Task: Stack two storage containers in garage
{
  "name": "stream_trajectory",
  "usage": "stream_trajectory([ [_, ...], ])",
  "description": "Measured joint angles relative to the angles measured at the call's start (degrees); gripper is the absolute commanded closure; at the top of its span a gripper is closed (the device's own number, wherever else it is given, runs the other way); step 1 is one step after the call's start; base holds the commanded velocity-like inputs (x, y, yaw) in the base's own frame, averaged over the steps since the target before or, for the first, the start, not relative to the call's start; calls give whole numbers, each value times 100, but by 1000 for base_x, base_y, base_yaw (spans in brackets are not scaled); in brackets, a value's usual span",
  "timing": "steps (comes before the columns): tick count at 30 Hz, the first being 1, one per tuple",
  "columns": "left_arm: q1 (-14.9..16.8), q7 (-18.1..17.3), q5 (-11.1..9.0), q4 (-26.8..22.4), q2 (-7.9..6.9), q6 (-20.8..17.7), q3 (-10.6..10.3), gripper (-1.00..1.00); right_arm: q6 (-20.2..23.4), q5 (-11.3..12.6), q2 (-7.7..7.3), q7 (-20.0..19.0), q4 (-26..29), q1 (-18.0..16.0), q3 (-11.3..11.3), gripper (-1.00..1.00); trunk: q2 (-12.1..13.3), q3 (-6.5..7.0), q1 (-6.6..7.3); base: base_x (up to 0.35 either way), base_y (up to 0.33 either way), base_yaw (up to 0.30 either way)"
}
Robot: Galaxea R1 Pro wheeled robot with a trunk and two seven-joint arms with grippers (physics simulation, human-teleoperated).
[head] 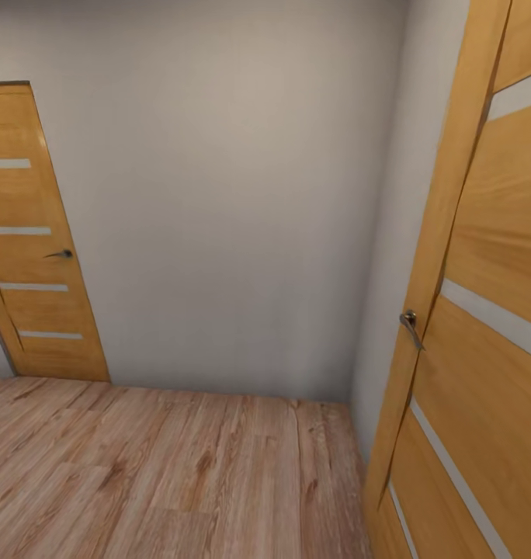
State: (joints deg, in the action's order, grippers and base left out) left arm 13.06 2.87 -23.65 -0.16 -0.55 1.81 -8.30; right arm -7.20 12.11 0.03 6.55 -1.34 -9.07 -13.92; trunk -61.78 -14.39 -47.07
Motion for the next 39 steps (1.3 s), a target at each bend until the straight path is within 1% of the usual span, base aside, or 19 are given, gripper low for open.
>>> stream_trajectory([
  [14, 0, 1, 0, -3, -4, 0, -2, -100, -1, 0, 1, 1, 0, 0, -1, -100, 0, 0, 0, 194, -74, 0],
  [28, 0, 1, 0, -1, -8, 0, -5, -100, -1, 0, -1, 0, -1, 0, -1, -100, 0, 0, 0, 196, -6, 0],
  [39, 0, -1, -3, -1, -15, 0, -9, -100, -2, 0, -3, 0, -1, 0, -1, -100, 0, 0, 1, 298, 0, 0],
])
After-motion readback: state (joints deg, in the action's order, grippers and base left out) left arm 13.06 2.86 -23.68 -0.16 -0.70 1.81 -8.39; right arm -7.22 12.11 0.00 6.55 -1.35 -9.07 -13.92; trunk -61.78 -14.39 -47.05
